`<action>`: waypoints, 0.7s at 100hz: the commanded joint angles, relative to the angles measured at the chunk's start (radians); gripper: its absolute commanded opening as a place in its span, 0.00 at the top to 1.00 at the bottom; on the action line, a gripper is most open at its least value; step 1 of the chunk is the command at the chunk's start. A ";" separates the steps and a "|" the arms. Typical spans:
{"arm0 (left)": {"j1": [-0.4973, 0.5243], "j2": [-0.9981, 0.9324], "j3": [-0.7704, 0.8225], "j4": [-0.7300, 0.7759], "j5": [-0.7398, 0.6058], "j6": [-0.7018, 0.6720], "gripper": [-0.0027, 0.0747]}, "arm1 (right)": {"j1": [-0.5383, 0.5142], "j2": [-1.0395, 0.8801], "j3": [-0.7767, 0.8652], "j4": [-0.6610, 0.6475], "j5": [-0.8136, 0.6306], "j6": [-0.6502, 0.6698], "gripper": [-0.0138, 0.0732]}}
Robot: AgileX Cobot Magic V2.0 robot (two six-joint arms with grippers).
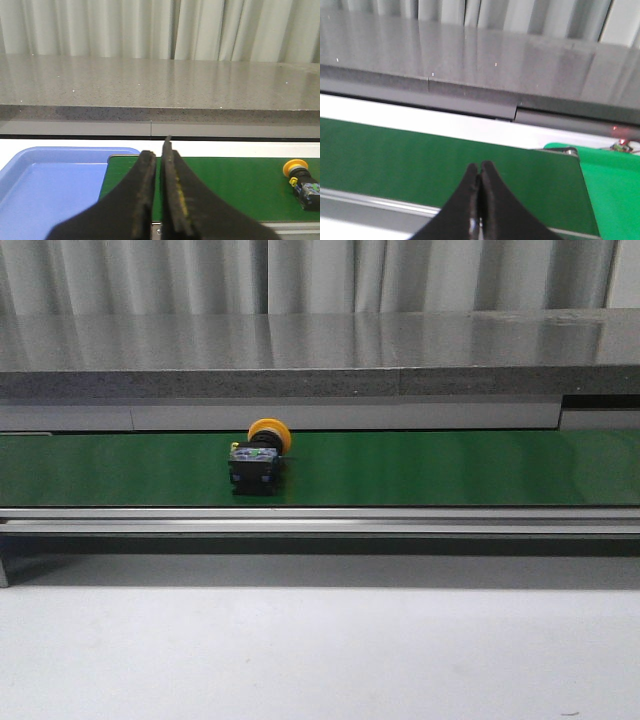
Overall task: Move button from left to right
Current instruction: 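Lower the right gripper toward the button carried along the belt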
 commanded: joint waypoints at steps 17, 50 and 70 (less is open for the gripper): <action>-0.007 0.010 -0.028 -0.014 -0.079 0.001 0.96 | -0.002 0.365 -0.307 0.019 0.181 0.001 0.92; -0.007 0.010 -0.028 -0.014 -0.079 0.001 0.96 | -0.002 0.672 -0.456 0.045 0.217 0.001 0.92; -0.007 0.010 -0.028 -0.014 -0.079 0.001 0.96 | -0.002 0.727 -0.457 0.086 0.224 0.001 0.68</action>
